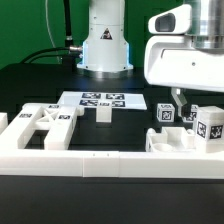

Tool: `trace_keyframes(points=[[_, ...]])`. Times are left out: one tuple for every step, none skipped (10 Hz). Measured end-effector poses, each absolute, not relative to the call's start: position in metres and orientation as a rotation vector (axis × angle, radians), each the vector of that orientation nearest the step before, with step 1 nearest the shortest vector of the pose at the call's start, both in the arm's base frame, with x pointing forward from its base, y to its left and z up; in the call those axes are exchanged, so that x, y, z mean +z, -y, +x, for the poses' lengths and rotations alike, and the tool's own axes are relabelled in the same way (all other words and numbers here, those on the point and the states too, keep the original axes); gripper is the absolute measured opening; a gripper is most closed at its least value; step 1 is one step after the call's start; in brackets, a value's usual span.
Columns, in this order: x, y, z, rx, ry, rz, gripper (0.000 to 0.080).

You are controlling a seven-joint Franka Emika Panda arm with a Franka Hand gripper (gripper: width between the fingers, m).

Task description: Assemble chair

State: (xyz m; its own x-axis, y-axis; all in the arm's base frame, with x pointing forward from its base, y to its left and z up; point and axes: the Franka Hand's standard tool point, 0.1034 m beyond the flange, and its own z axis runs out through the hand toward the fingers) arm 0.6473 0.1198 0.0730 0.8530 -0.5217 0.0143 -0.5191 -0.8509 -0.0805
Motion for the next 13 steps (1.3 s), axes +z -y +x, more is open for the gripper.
trace_keyframes(points=[[0.0726,-0.1198,0.6474,-0.058,-0.718,-2.984,0.0648],[0.0727,-0.1202,0.6486,-0.072,-0.501,-3.042,0.0648],[0.0725,-0.1198,0.6491,-0.08,-0.29,-3.073,0.0648],[0.0728,-0.1192,0.6494,-0.085,-0.13,-3.091,0.0648],[0.0732,-0.1198,0.6498,-0.092,0.07,-3.102,0.0648],[0.0731,-0.1192,0.6498,-0.094,0.194,-3.1,0.0648],[0.0728,-0.1174,0.6498,-0.094,0.262,-3.097,0.0648],[0.0725,-0.1166,0.6496,-0.093,0.277,-3.097,0.0648],[0.0725,-0.1164,0.6496,-0.093,0.28,-3.097,0.0626],[0.0725,-0.1164,0.6496,-0.093,0.278,-3.097,0.0474],[0.0724,-0.1164,0.6496,-0.093,0.252,-3.099,0.0474],[0.0725,-0.1164,0.6497,-0.093,0.221,-3.101,0.0299],[0.0725,-0.1166,0.6496,-0.092,0.17,-3.101,0.0285]])
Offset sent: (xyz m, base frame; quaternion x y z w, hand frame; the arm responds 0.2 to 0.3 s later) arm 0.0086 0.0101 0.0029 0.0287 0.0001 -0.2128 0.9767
